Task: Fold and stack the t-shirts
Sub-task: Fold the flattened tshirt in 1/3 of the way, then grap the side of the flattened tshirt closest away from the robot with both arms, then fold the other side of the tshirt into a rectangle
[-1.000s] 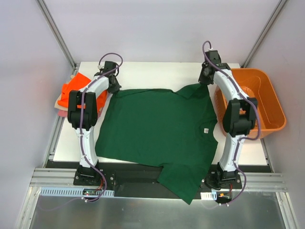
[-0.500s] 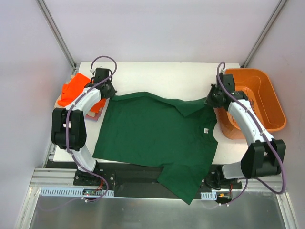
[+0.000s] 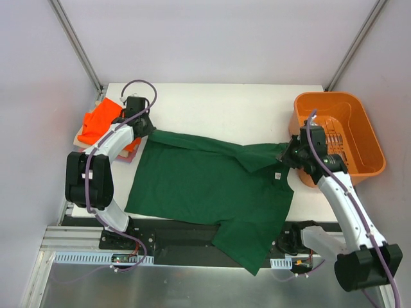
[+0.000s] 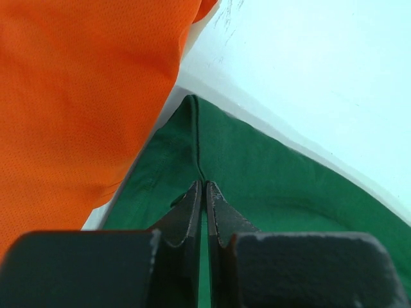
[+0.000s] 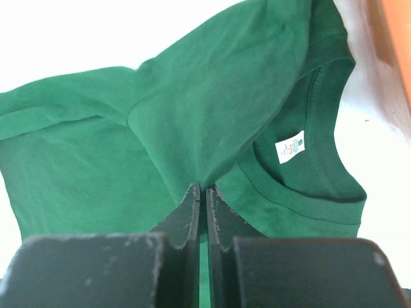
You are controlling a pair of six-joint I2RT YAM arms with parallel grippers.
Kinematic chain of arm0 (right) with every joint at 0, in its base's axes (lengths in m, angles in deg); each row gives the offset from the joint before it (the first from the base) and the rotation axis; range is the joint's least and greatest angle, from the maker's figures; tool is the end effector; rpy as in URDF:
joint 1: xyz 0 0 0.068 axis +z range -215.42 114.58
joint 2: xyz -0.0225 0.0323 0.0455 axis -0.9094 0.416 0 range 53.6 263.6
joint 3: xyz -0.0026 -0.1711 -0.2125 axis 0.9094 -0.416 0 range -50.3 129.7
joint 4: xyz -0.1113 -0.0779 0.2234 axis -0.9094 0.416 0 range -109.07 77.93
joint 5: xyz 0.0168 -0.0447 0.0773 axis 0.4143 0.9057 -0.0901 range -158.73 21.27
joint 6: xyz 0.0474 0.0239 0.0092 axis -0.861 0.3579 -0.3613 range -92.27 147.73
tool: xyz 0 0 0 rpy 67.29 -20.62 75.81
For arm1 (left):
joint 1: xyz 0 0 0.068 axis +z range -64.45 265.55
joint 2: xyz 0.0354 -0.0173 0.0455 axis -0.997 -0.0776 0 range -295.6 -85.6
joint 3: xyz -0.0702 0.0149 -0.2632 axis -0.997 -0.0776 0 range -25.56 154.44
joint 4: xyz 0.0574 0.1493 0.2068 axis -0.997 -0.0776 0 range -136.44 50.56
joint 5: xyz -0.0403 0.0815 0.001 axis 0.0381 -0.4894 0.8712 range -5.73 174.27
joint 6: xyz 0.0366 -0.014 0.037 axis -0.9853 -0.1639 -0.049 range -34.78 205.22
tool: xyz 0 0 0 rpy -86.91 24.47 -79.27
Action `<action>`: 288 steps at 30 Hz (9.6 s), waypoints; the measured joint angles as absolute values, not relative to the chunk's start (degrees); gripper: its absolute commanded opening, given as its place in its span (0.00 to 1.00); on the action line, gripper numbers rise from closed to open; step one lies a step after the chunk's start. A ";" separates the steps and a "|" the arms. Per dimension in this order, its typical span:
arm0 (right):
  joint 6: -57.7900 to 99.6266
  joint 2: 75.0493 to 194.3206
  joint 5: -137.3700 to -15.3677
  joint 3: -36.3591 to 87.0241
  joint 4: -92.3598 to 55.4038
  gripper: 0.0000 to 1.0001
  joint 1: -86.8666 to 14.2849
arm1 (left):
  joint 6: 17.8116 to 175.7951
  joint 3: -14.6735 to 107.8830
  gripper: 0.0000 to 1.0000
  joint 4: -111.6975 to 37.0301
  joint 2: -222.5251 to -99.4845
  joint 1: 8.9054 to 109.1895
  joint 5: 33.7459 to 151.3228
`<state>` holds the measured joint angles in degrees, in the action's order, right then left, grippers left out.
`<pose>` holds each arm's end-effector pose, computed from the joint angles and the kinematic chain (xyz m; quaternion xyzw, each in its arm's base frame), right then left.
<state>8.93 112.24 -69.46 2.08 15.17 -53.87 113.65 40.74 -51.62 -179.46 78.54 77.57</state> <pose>0.2116 0.0437 0.3008 0.0548 0.9065 0.1152 0.4025 0.3647 -0.0406 0.2469 -0.1923 0.8834 -0.0786 0.4200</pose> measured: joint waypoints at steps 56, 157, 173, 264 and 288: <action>18.19 149.79 -70.73 14.45 14.55 0.96 -48.14 | 114.48 37.57 0.99 -53.96 -185.06 73.16 88.00; 18.78 136.19 -60.26 13.55 19.93 0.98 -37.76 | 137.80 0.00 0.91 -76.21 -131.51 66.85 66.21; 11.70 115.32 -52.21 -4.37 20.19 0.96 -37.78 | 146.15 -4.00 0.52 -78.64 -128.89 64.90 67.52; 24.57 138.62 -42.36 19.45 36.15 0.00 -27.49 | 145.84 10.64 0.00 -67.86 -144.14 64.12 56.22; 31.79 159.69 -41.94 40.13 34.25 0.07 -38.02 | 144.25 28.19 0.03 -66.51 -170.04 69.67 52.74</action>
